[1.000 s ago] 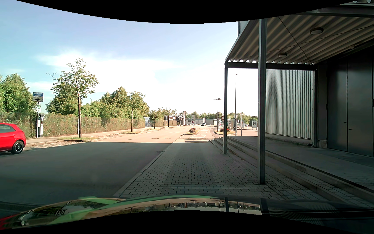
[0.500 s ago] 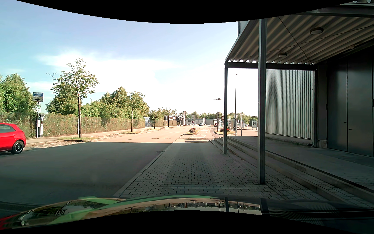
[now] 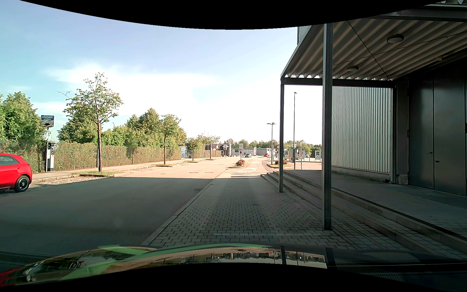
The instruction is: Follow the waypoints while adhering to traffic rules and regulations
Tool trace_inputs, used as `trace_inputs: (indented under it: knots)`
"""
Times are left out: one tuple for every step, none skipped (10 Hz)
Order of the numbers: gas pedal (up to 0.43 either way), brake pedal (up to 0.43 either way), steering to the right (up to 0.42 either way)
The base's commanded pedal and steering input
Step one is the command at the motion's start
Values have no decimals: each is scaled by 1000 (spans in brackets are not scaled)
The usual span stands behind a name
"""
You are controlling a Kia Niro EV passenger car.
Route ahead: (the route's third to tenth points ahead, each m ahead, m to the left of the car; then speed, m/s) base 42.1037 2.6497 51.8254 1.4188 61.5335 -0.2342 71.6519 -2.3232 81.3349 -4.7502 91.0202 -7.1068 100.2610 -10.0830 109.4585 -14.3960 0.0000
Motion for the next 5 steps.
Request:
trace_inputs:
  knots:
    - [0,378,-68]
    - [0,378,-67]
    - [0,378,-68]
    - [0,378,-68]
    - [0,378,-68]
